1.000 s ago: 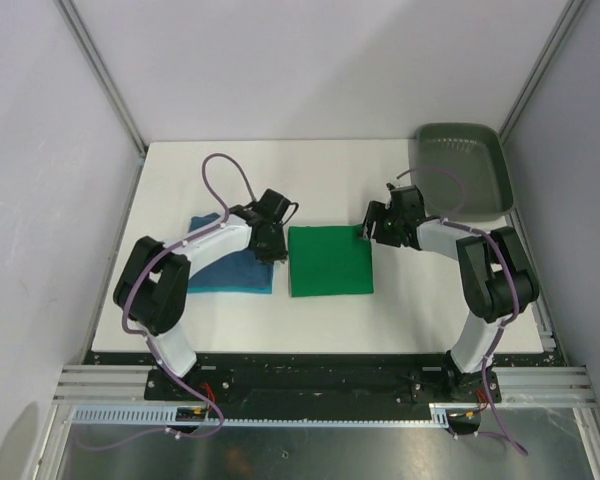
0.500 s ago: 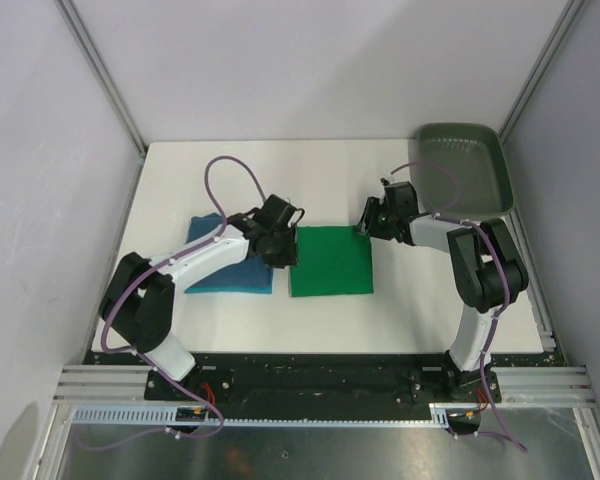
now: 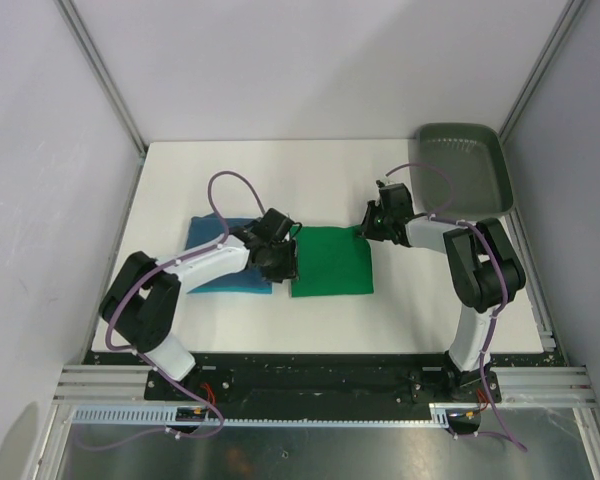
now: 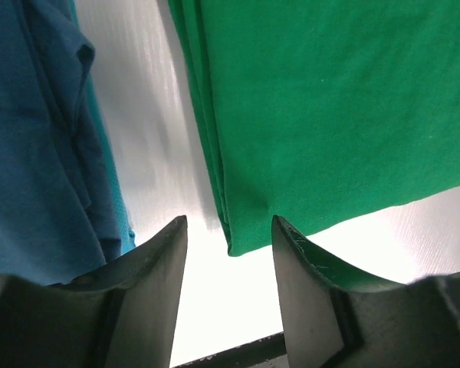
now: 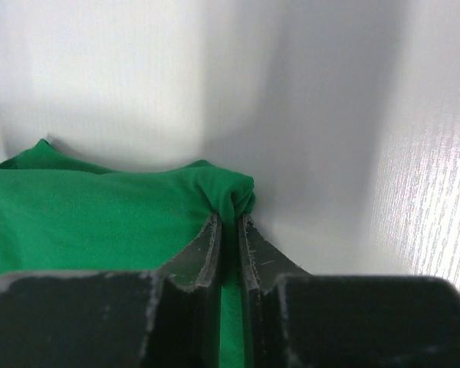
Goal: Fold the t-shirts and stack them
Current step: Put the neatly folded tshirt into the corner of the board with both arms
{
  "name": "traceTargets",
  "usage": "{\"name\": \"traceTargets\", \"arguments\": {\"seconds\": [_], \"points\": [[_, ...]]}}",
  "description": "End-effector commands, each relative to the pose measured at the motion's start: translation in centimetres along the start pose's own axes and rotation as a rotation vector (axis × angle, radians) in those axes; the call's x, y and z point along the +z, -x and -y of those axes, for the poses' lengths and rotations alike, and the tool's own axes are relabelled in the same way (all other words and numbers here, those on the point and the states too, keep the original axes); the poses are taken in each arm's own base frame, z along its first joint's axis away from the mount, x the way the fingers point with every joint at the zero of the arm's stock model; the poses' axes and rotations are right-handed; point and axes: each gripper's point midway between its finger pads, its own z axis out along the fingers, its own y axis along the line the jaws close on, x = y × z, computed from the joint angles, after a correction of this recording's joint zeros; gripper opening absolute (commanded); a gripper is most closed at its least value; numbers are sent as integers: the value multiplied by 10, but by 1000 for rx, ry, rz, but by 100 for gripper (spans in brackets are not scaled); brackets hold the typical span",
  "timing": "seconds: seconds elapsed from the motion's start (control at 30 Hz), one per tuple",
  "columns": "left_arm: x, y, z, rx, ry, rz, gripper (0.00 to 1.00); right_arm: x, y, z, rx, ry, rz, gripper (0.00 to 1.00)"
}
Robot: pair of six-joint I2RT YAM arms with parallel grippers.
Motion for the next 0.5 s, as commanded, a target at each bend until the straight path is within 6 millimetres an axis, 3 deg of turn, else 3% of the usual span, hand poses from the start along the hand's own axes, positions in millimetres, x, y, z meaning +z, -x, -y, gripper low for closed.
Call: {"name": "traceTargets", "arguments": {"seconds": [0.0,0.47], "points": [[7,-3,11,-15,-60,-6,52,1,-9,6,-1,-38,-32,6],[15,-32,6,-63,-61,-53,47,0,-13,7,11,-46,-51,3]]}}
